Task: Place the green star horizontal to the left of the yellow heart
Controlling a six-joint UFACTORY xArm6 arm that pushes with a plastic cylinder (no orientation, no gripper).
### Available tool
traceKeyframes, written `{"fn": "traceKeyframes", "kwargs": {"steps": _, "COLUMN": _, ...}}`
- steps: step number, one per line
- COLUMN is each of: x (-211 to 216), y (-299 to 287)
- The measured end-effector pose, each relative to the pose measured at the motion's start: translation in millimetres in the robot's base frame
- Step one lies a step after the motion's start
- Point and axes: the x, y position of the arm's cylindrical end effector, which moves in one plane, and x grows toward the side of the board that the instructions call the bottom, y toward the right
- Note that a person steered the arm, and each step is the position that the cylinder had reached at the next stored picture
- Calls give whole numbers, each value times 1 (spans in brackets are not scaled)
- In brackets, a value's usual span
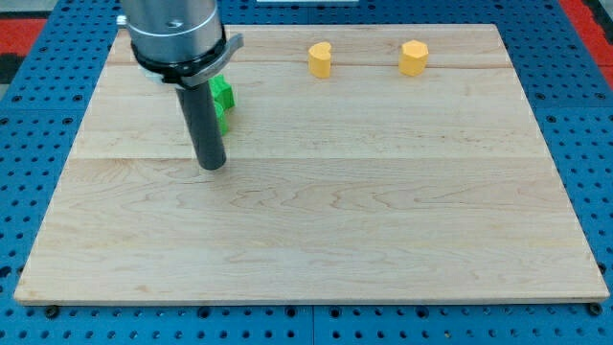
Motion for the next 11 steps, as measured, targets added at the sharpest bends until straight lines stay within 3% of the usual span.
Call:
{"fn": "traceKeyframes", "kwargs": {"steps": 2, "x": -27, "y": -55}}
{"fn": "traceKeyframes", "kwargs": {"steps": 7, "x": -125, "y": 14}}
{"fn": "traceKeyframes", "kwargs": {"steps": 9, "x": -123, "y": -27}}
{"fn": "traceKeyframes", "kwargs": {"steps": 11, "x": -142, "y": 6}}
